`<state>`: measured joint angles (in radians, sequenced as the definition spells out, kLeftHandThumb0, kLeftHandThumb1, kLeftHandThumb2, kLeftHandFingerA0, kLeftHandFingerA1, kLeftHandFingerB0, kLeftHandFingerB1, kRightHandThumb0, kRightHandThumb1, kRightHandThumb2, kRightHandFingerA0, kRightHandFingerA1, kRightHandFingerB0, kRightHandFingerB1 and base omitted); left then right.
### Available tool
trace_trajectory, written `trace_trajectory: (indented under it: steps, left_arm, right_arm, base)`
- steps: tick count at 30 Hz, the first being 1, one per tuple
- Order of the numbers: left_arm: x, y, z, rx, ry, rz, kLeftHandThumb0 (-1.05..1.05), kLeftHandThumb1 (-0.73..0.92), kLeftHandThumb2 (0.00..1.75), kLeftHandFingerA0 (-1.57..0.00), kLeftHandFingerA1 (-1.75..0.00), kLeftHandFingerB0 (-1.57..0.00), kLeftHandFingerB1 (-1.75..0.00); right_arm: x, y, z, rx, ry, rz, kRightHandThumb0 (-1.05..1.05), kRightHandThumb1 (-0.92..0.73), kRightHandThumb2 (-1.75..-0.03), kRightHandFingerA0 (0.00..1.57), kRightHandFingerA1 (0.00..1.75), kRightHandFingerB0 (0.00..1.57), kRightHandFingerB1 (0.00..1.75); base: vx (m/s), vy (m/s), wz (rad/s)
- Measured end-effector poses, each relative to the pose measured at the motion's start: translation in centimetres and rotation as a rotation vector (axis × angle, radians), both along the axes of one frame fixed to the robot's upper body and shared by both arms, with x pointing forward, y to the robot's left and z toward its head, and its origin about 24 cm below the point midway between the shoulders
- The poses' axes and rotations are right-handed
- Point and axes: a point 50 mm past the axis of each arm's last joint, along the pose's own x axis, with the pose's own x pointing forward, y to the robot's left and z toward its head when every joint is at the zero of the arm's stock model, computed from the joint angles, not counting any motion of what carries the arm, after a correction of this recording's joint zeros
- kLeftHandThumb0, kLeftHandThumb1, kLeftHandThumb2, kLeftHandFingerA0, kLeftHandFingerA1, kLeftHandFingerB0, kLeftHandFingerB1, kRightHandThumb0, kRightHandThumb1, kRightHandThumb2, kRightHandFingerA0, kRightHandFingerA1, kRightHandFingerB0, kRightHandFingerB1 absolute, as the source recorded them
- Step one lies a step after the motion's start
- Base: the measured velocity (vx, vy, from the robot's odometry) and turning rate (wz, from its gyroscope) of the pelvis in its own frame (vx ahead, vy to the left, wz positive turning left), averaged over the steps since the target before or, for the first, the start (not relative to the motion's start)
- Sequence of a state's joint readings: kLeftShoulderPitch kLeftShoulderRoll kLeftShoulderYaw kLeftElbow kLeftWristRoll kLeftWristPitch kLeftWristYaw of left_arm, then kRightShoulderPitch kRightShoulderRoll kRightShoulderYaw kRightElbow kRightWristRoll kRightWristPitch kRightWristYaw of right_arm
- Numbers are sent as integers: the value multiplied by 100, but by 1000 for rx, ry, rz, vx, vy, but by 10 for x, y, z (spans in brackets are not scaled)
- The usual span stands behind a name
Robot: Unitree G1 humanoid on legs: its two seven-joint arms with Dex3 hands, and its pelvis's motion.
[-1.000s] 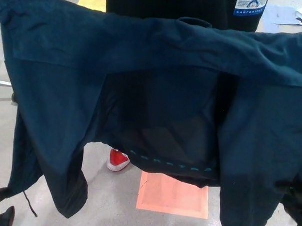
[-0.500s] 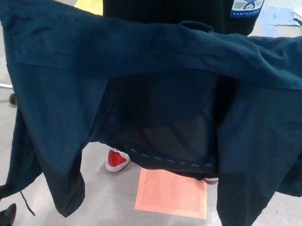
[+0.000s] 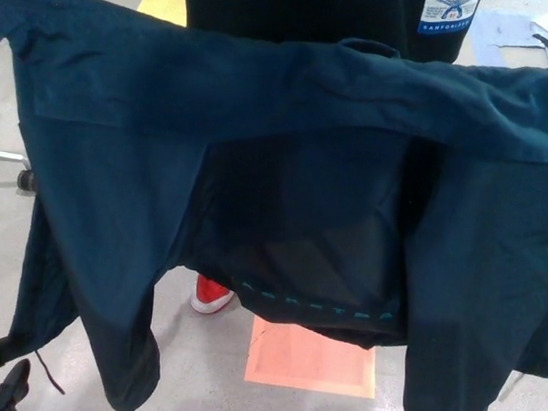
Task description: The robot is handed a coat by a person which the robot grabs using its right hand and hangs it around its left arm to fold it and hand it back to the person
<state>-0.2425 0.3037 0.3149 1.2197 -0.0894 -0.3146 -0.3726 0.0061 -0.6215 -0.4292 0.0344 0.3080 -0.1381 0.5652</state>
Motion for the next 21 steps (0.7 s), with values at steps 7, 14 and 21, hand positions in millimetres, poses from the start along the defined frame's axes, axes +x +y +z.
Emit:
trace_trajectory:
  steps: [7, 14, 21]
  left_arm:
    - [2, 1, 2, -5, -15, 11, -32, 56, 109, -7, -50, -7, -50]
    - [6, 1, 5, -10, -32, 15, -62, 85, 65, -29, -36, -25, -34]
    - [9, 1, 7, -10, -46, 15, -64, 86, 65, -25, -36, -22, -33]
  right_arm:
    - [24, 30, 83, -8, -281, 142, -68, -64, -62, 48, 38, 42, 35]
    - [39, 69, 140, -27, -458, 282, -72, -65, -64, 51, 40, 46, 37]
    - [49, 122, 190, -87, -570, 444, -75, -72, -62, 34, 33, 33, 31]
  base:
    - [0, 0, 0]
    - [0, 0, 0]
    - [0, 0, 0]
